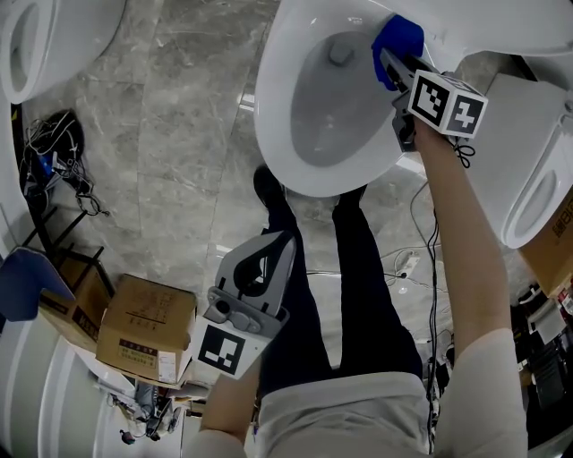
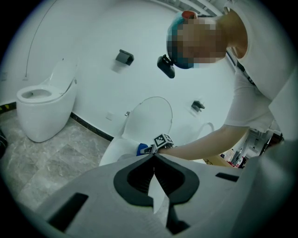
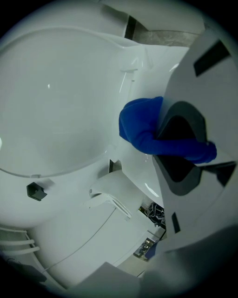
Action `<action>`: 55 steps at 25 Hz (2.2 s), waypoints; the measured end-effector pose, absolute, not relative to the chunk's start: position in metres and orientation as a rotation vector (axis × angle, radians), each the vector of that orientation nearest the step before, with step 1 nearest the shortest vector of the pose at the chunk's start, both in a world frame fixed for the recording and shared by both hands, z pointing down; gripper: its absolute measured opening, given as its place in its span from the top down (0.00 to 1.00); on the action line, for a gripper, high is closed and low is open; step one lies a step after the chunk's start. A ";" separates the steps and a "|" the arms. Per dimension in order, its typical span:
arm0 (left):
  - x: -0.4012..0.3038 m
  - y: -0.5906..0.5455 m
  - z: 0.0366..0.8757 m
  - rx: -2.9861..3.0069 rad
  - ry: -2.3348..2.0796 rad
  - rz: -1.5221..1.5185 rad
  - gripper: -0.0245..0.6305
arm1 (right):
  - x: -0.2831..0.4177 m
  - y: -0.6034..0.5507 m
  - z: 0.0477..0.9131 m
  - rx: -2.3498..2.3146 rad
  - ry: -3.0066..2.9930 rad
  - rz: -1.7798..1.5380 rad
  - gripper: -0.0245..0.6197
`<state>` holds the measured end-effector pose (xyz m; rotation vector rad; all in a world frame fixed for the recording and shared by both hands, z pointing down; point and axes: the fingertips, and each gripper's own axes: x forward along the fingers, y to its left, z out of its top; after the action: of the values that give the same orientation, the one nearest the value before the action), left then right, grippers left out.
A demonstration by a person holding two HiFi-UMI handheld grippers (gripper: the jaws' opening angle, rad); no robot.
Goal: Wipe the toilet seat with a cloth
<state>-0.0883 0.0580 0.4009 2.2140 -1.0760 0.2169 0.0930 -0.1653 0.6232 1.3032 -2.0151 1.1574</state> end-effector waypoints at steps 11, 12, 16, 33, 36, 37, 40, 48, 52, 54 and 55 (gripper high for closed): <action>-0.090 0.082 0.400 2.193 -1.122 0.208 0.95 | 0.080 -0.169 0.617 1.248 -2.038 1.129 0.88; -0.090 0.082 0.400 2.194 -1.129 0.205 0.95 | 0.079 -0.169 0.617 1.244 -2.040 1.128 0.88; -0.092 0.083 0.396 2.191 -1.151 0.195 0.95 | 0.071 -0.171 0.614 1.224 -2.054 1.118 0.88; -0.145 0.075 0.399 2.167 -1.229 0.144 0.95 | -0.004 -0.175 0.622 1.092 -2.094 1.091 0.88; -0.147 0.080 0.400 2.163 -1.231 0.146 0.95 | -0.012 -0.172 0.622 1.063 -2.100 1.085 0.88; -0.148 0.081 0.401 2.159 -1.231 0.146 0.95 | -0.015 -0.171 0.622 1.054 -2.102 1.083 0.88; -0.151 0.088 0.404 2.155 -1.233 0.150 0.95 | -0.023 -0.164 0.624 1.029 -2.111 1.080 0.88; -0.158 0.097 0.403 2.154 -1.238 0.146 0.95 | -0.039 -0.149 0.621 0.997 -2.125 1.090 0.88; -0.156 0.100 0.401 2.157 -1.232 0.143 0.95 | -0.049 -0.140 0.616 0.950 -2.152 1.087 0.88; -0.156 0.102 0.400 2.158 -1.231 0.142 0.95 | -0.054 -0.135 0.614 0.935 -2.168 1.116 0.88; -0.157 0.104 0.400 2.156 -1.232 0.141 0.95 | -0.058 -0.133 0.612 0.928 -2.179 1.131 0.88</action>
<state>-0.1565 0.1039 0.4005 2.1565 -1.2317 0.1405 -0.0576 -0.1333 0.6121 0.9276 -2.1792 1.1305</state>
